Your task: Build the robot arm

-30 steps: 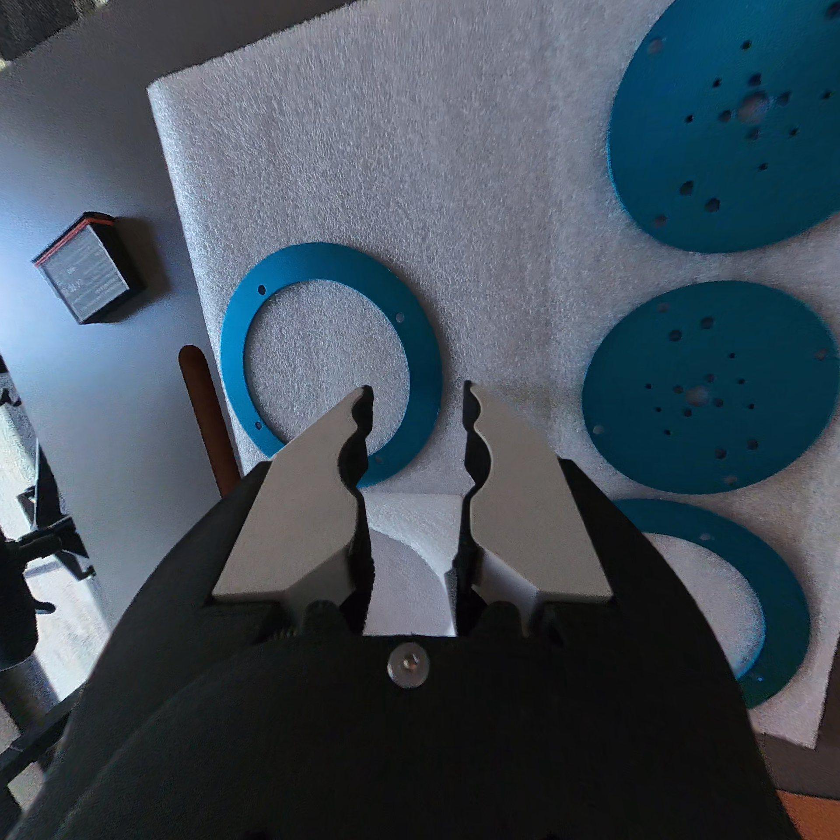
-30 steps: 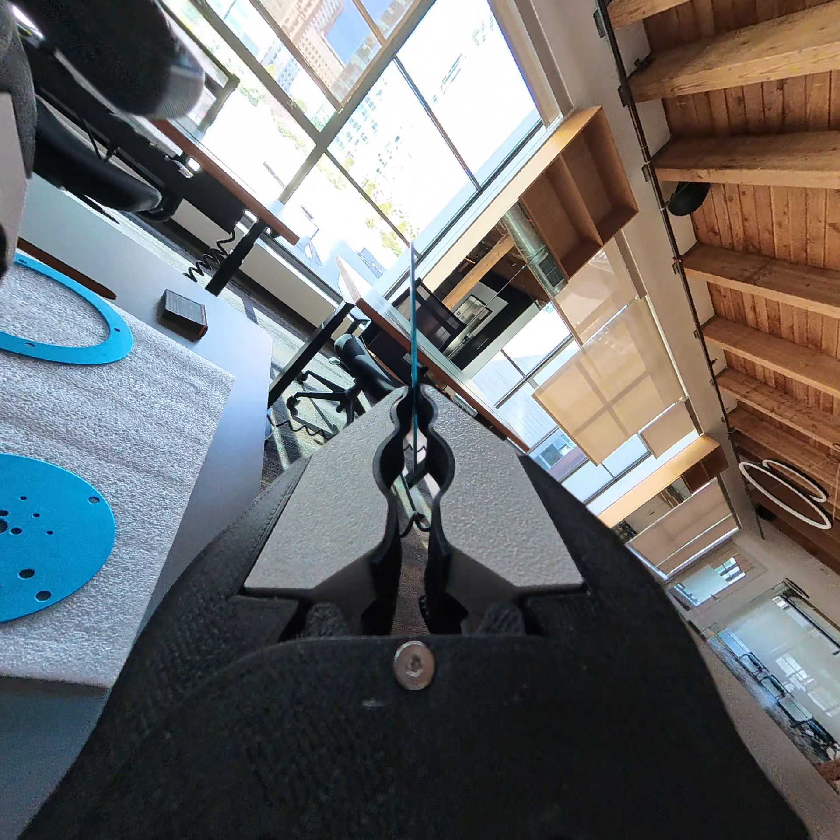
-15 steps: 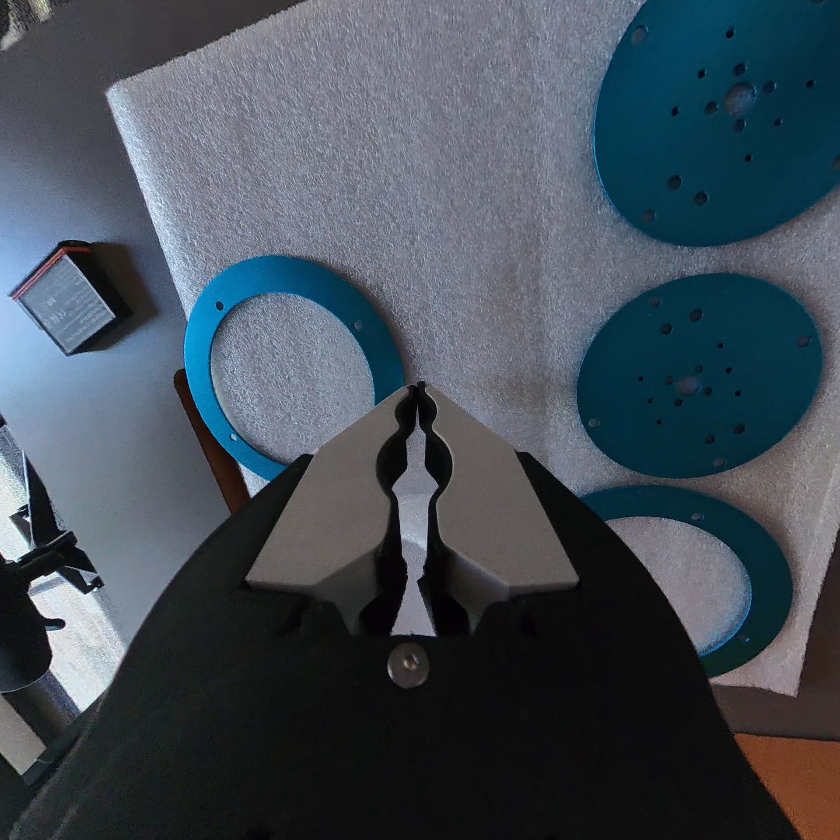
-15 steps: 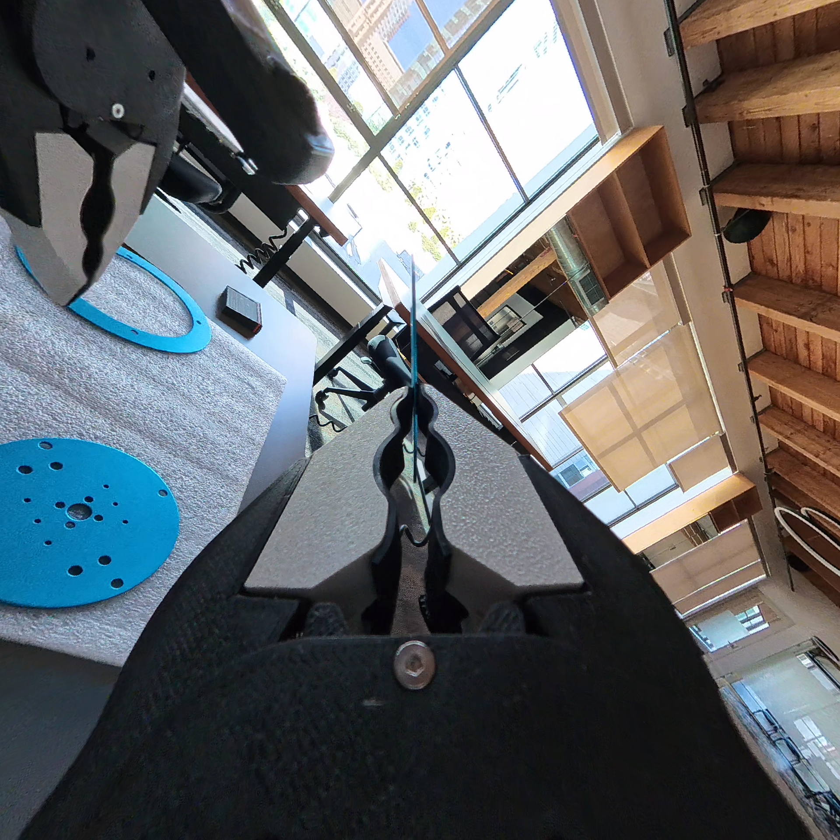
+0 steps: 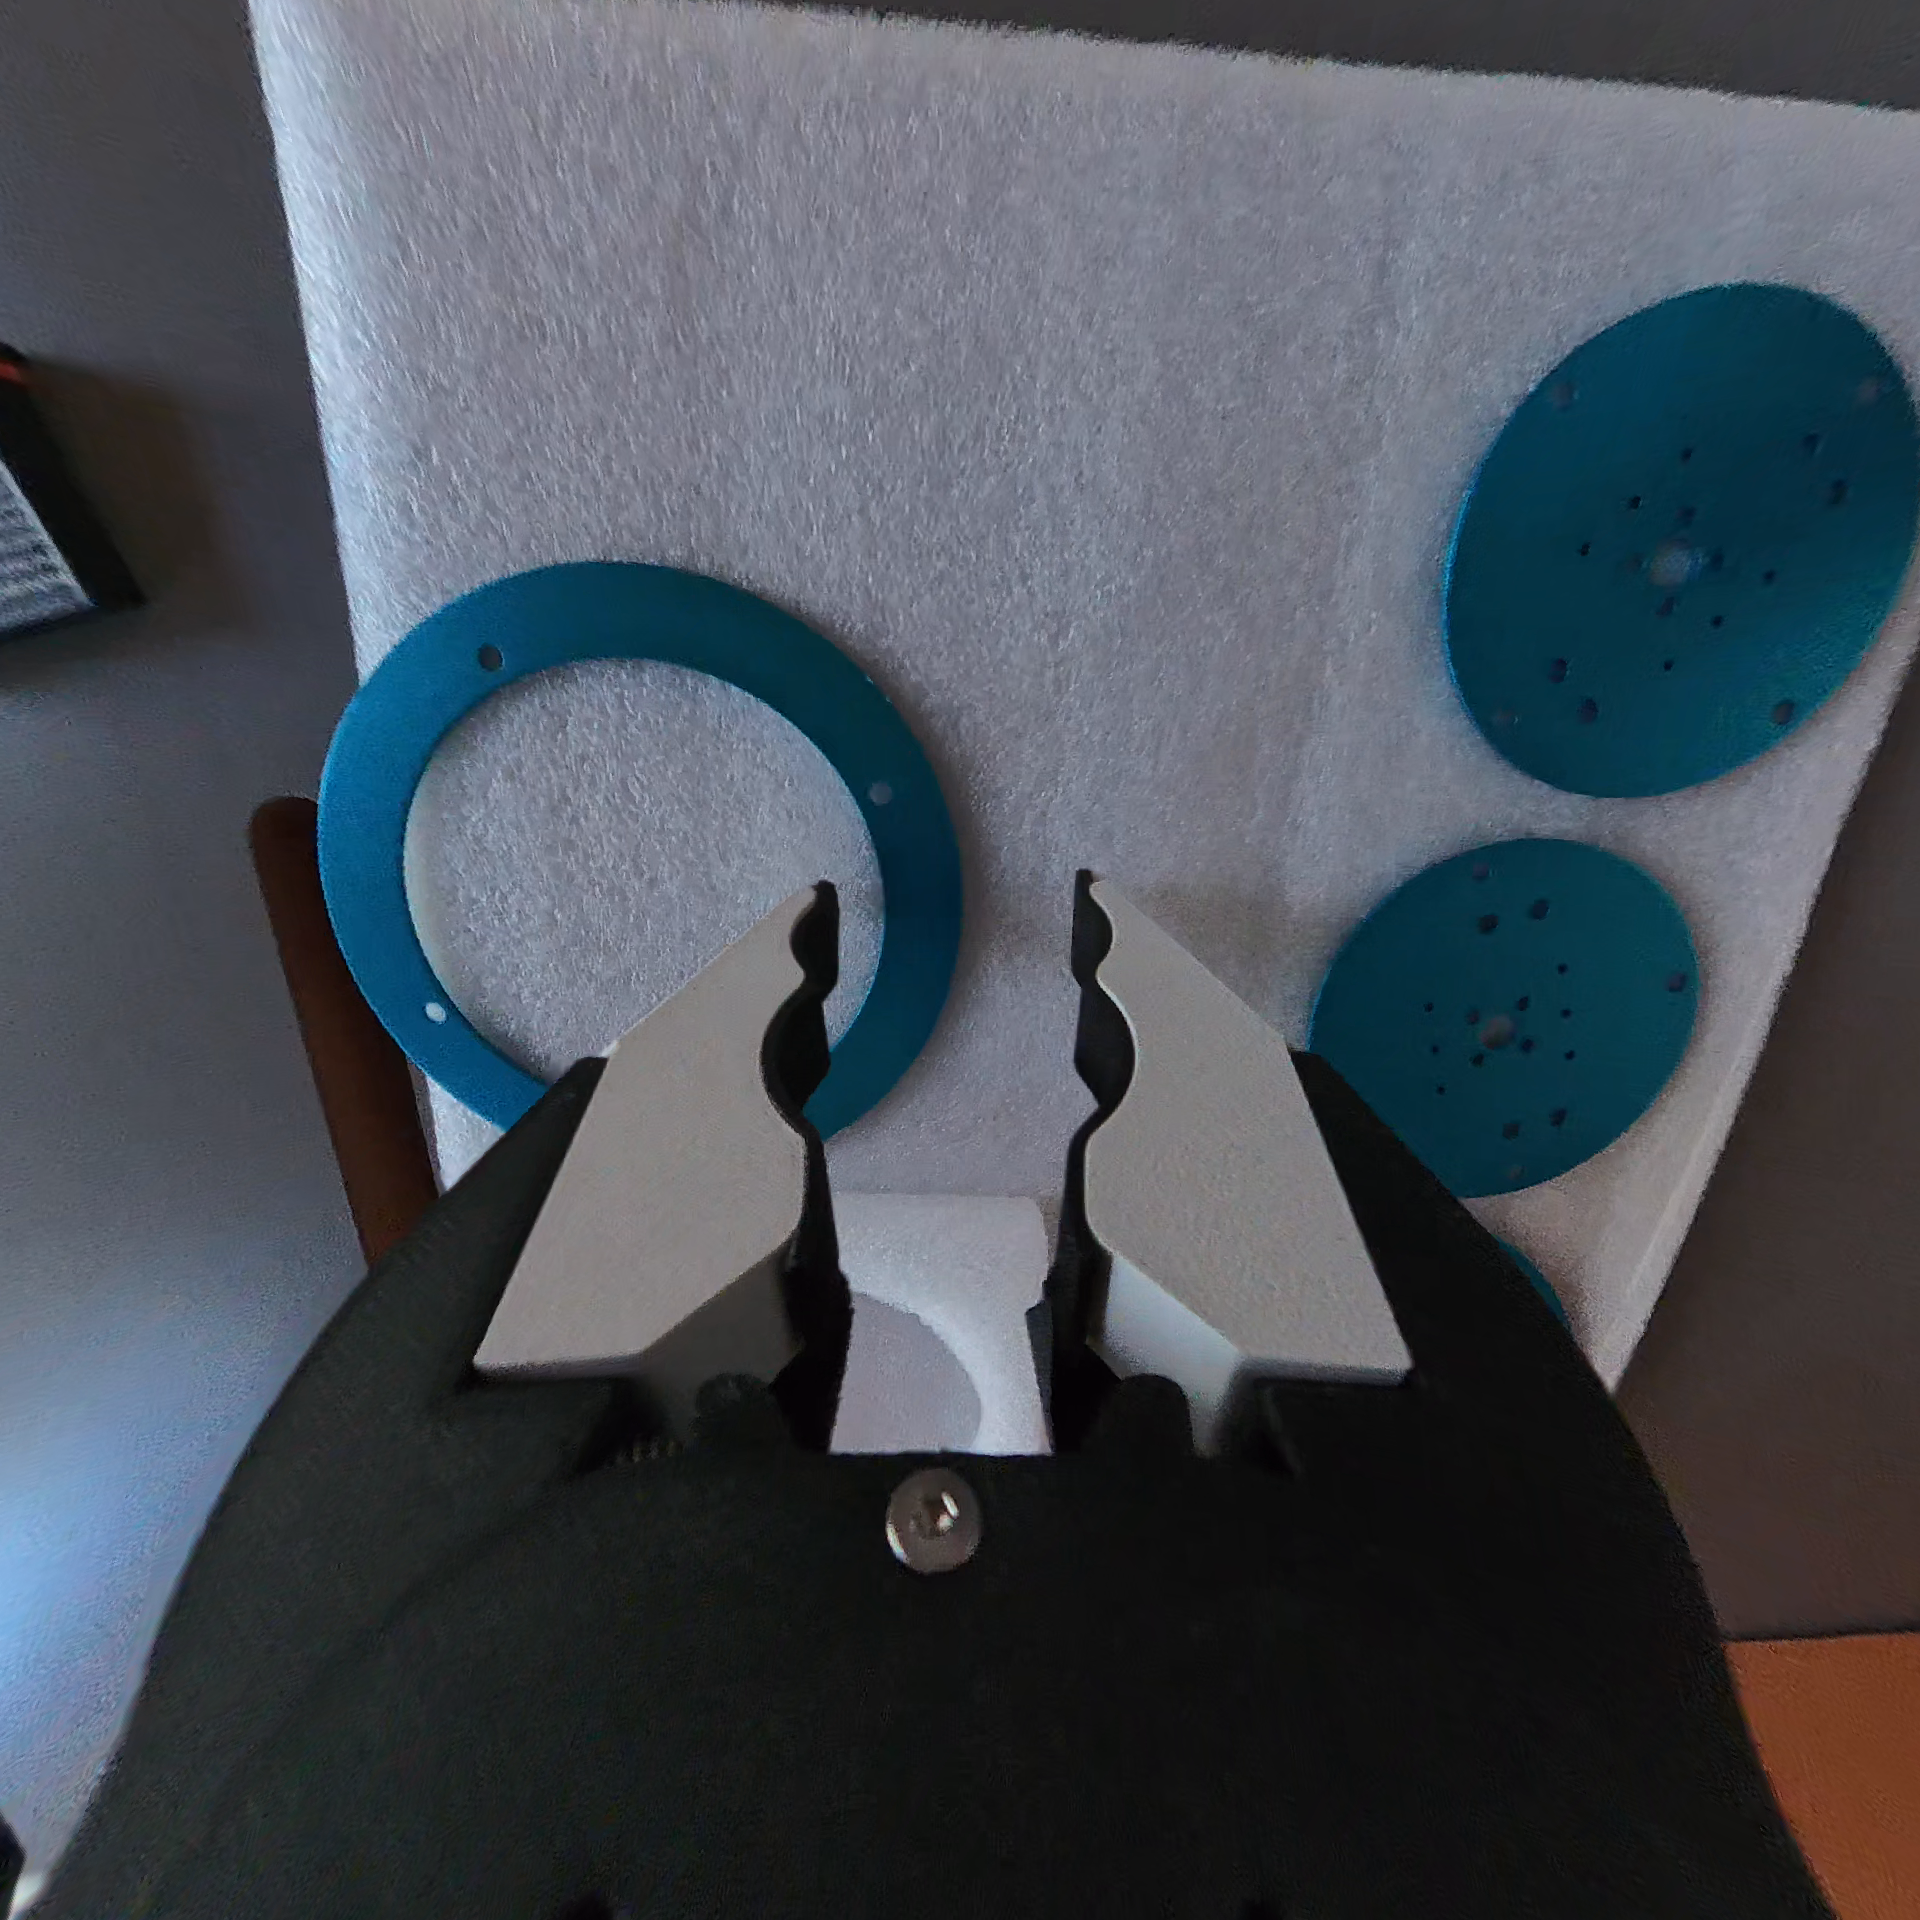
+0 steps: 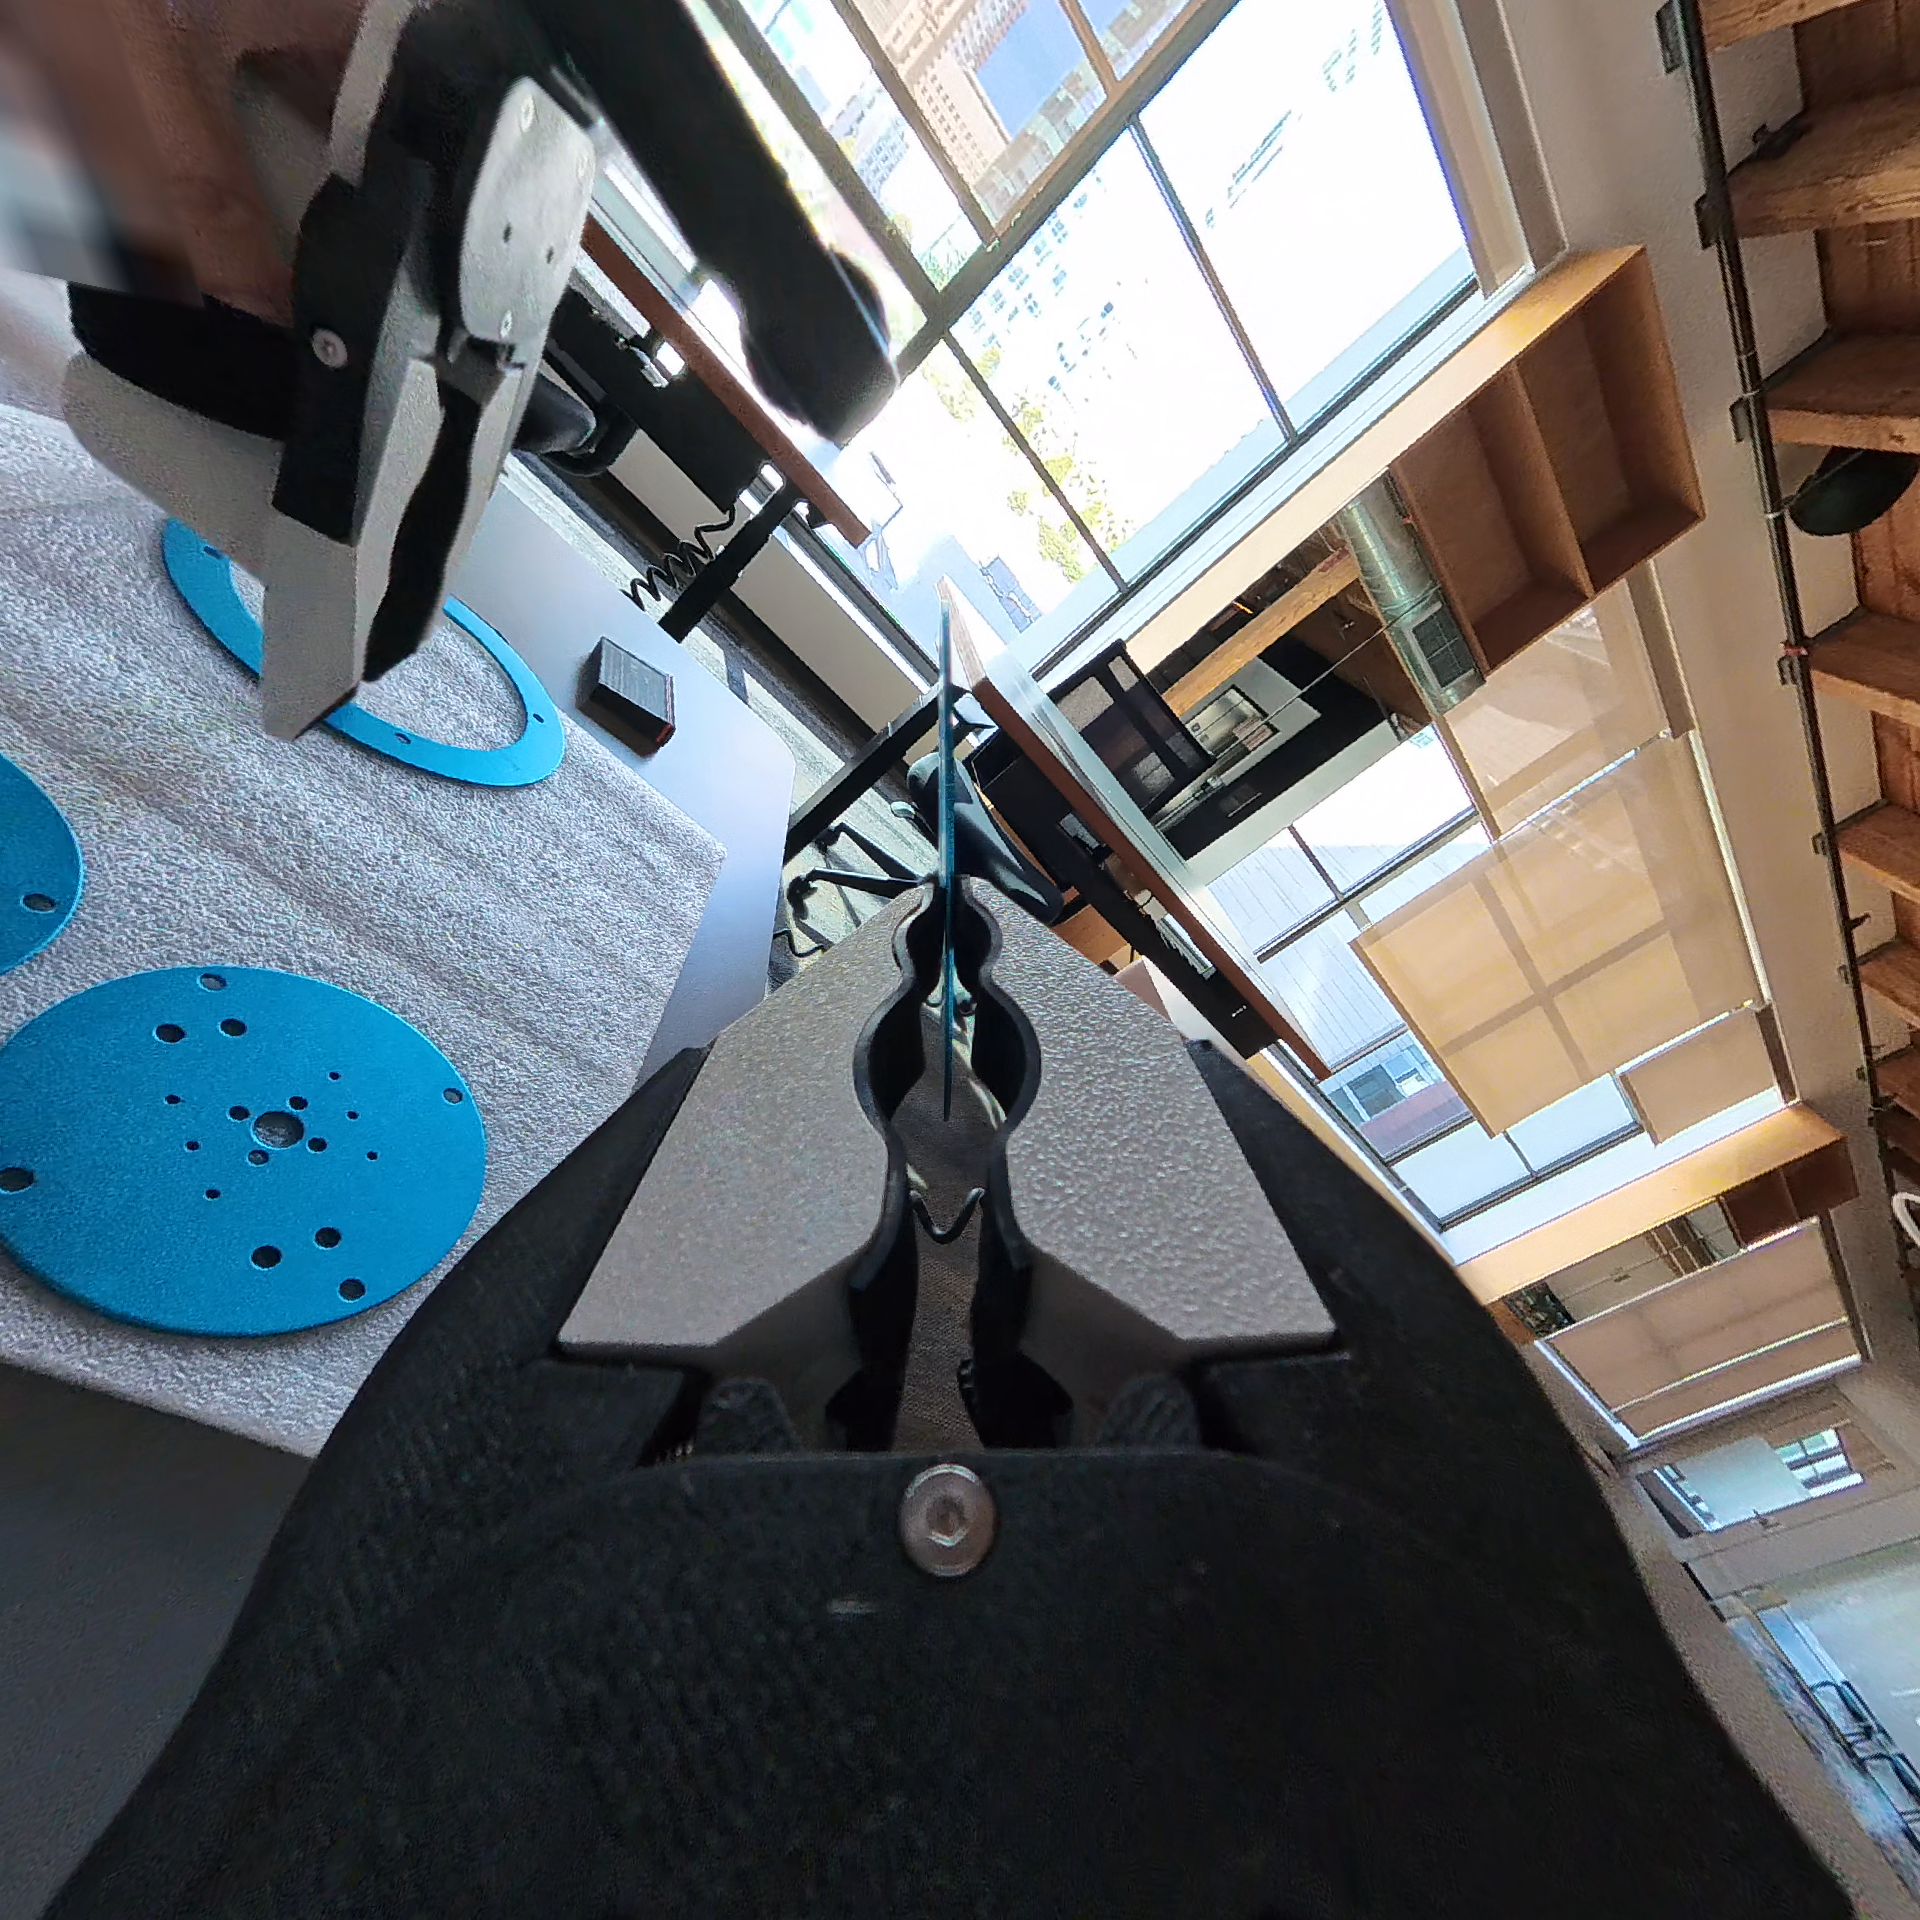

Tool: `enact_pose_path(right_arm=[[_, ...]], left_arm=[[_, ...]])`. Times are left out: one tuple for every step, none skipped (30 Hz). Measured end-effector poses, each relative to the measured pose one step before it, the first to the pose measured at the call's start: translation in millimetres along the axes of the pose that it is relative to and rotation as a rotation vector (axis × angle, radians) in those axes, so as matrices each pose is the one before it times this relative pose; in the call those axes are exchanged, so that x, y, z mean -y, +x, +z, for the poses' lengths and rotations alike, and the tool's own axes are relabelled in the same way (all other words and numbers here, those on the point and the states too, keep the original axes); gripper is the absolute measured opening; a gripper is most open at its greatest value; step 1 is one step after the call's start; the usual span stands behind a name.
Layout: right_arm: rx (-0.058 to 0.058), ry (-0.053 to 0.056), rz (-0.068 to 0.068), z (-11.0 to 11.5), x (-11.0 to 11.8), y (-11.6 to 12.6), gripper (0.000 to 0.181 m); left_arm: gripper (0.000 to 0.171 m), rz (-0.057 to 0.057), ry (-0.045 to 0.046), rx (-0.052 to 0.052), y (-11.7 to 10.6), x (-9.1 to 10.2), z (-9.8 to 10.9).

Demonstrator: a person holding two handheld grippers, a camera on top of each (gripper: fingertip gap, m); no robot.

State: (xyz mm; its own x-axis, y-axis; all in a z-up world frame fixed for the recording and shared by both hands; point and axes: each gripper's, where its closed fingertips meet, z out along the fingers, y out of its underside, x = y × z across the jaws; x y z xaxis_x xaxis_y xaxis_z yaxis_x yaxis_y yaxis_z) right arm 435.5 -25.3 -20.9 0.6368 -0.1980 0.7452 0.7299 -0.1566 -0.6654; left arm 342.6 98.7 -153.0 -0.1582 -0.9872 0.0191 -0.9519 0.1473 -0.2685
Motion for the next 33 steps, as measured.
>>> enact_pose_path(right_arm=[[0.0013,-0.0015,0.0002,0.07,-0.41,-0.02,0.000],[0.0020,-0.0009,0.0011,0.11,-0.27,-0.12,0.000],[0.0041,-0.0005,0.0028,0.27,-0.19,-0.41,0.000],[0.0048,-0.0002,0.0020,0.42,-0.04,-0.68,0.000],[0.0017,0.0008,-0.0003,0.41,0.11,-0.51,0.000],[0.0010,-0.0001,-0.0034,0.37,0.02,-0.62,0.000],[0.0026,-0.0006,-0.0030,0.12,0.12,-0.75,0.000],[0.0032,0.0005,-0.0009,-0.07,0.23,-0.79,0.000],[0.0020,0.0006,-0.0015,-0.15,0.29,-0.49,0.000],[0.0011,0.0007,-0.0012,-0.12,0.30,-0.24,0.000],[0.0007,0.0005,-0.0009,-0.20,0.26,-0.05,0.000],[-0.0001,0.0011,0.0005,-0.11,0.25,0.17,0.000],[-0.0007,0.0007,0.0009,-0.12,0.06,0.20,0.000],[-0.0003,-0.0004,0.0009,0.05,-0.15,0.32,0.000],[0.0000,-0.0006,0.0009,0.03,-0.23,0.20,0.000],[-0.0005,0.0004,0.0012,-0.02,0.03,0.28,0.000],[0.0005,-0.0002,0.0017,0.03,-0.11,0.01,0.000],[0.0006,-0.0005,0.0002,-0.04,-0.14,-0.17,0.000],[0.0000,0.0005,-0.0005,-0.07,-0.02,-0.03,0.000],[0.0004,-0.0008,-0.0001,-0.15,-0.06,0.04,0.000],[-0.0006,0.0003,0.0011,-0.15,0.13,0.34,0.000],[-0.0016,0.0018,0.0008,-0.25,0.39,0.47,0.000],[-0.0009,0.0012,0.0007,-0.27,0.17,0.36,0.000],[-0.0004,0.0016,0.0015,-0.18,0.31,0.16,0.000],[0.0010,-0.0009,-0.0002,0.13,-0.10,-0.17,0.000],[0.0006,-0.0005,-0.0018,0.13,-0.17,-0.28,0.000],[0.0009,-0.0001,-0.0017,0.04,0.02,-0.30,0.000],[0.0003,-0.0005,-0.0003,0.04,0.01,-0.10,0.000],[-0.0007,0.0014,0.0005,-0.12,0.37,0.19,0.000],[-0.0003,0.0009,0.0000,-0.20,0.14,0.31,0.000],[-0.0003,-0.0002,0.0006,-0.09,0.01,0.23,0.000],[-0.0018,-0.0001,0.0019,-0.11,-0.27,0.48,0.000],[-0.0005,0.0006,0.0025,-0.14,-0.40,0.19,0.000]], left_arm=[[0.041,-0.0198,-0.03832,-0.0087,-2.04,-4.10,4.60],[0.038,-0.0040,-0.01637,0.0041,-2.15,-0.27,1.51],[0.039,0.0034,-0.00858,0.0032,-0.64,1.21,0.23],[0.038,-0.0021,-0.01651,0.0018,-0.20,0.01,0.53],[0.038,0.0003,-0.02019,0.0016,0.02,-0.09,0.11],[0.038,0.0053,-0.02220,0.0032,0.03,-0.14,-0.15],[0.037,0.0047,-0.02036,0.0036,0.14,-0.14,-0.03],[0.037,0.0018,-0.01824,0.0035,-0.01,-0.07,0.03],[0.037,-0.0021,-0.01564,0.0033,0.16,0.01,-0.06],[0.037,-0.0023,-0.01274,0.0040,0.05,-0.06,-0.14],[0.036,0.0006,-0.01049,0.0062,0.20,-0.04,-0.12],[0.036,0.0020,-0.00799,0.0081,0.17,0.07,-0.09],[0.035,0.0011,-0.00418,0.0077,0.37,0.04,-0.18],[0.033,0.0000,-0.00074,0.0049,0.60,0.09,-0.07],[0.032,0.0001,0.00224,0.0037,0.72,0.01,-0.09],[0.029,-0.0017,0.00453,0.0005,1.03,0.10,-0.14],[0.027,-0.0026,0.00490,-0.0011,0.96,-0.10,-0.13],[0.023,-0.0010,0.00489,-0.0043,1.18,-0.11,-0.33],[0.017,0.0015,0.00583,-0.0060,1.46,-0.14,-0.29],[0.014,0.0052,0.00618,0.0002,0.56,-0.17,-0.07],[0.014,0.0044,0.00475,0.0031,-0.02,-0.11,-0.05],[0.014,0.0002,0.00238,0.0011,-0.01,-0.03,-0.07],[0.014,-0.0016,0.00079,0.0002,0.01,-0.09,-0.06],[0.014,-0.0013,-0.00012,0.0002,0.06,0.00,-0.21],[0.014,0.0011,-0.00102,-0.0009,0.24,-0.07,-0.47],[0.014,0.0031,-0.00078,-0.0029,0.67,0.03,-0.76],[0.014,0.0020,0.00213,-0.0051,0.93,0.51,-1.45],[0.014,0.0006,0.00546,-0.0062,0.88,1.12,-2.10],[0.014,0.0006,0.00618,-0.0015,0.14,1.27,-2.54],[0.013,0.0036,0.00486,0.0015,-0.27,1.09,-3.14],[0.013,0.0078,0.00326,-0.0003,0.18,0.91,-3.65],[0.013,0.0083,0.00098,0.0027,-0.05,0.46,-3.93],[0.013,0.0067,-0.00316,0.0066,-0.48,-0.21,-4.24]])
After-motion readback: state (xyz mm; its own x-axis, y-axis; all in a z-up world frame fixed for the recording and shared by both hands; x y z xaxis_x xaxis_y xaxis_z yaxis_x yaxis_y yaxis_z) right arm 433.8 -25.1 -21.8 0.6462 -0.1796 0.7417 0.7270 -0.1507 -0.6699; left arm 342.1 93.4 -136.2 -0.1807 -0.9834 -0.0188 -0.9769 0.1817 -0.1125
